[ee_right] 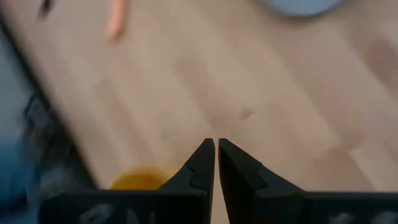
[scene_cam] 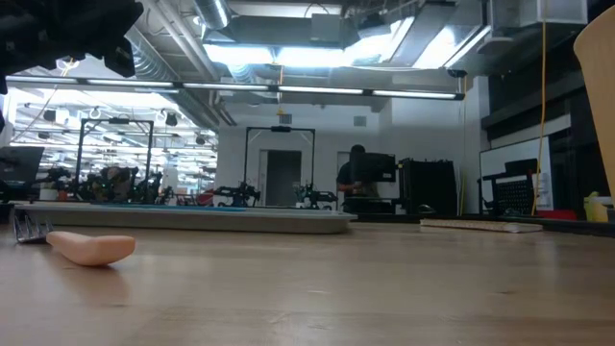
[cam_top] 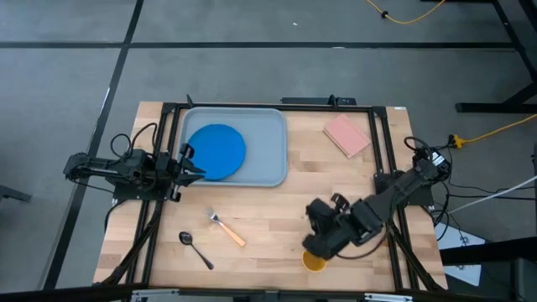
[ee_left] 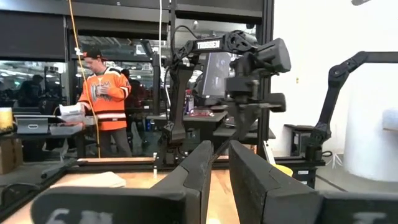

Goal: Pick and place plate/cup/fork/spoon on tray
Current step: Put the yellow cup on the gray serving tray to the top right of the blue plate

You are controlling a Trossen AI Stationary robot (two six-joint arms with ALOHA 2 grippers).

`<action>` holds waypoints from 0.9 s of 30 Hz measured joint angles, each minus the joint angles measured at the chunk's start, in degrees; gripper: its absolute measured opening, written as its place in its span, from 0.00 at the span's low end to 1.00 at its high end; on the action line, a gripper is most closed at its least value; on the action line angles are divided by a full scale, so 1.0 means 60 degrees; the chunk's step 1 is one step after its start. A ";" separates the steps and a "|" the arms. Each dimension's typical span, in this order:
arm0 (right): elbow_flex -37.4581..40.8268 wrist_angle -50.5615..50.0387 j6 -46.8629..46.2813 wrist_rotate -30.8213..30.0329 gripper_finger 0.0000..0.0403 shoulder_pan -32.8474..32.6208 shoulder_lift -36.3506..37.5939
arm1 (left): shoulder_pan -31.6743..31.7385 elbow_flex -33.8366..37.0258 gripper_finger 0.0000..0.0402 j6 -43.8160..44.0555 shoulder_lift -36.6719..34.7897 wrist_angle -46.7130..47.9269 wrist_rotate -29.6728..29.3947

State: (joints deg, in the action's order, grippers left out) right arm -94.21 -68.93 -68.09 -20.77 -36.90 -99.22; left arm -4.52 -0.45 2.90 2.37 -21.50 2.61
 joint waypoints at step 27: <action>-0.0004 0.4191 0.3825 -0.3146 0.07 -0.1066 -0.0552 | 0.0001 0.0001 0.12 -0.0328 0.0000 0.0007 0.0000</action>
State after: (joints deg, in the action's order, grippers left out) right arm -94.24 -43.79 -45.14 -39.65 -43.30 -102.53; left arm -4.51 -0.44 0.93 2.37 -21.45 2.61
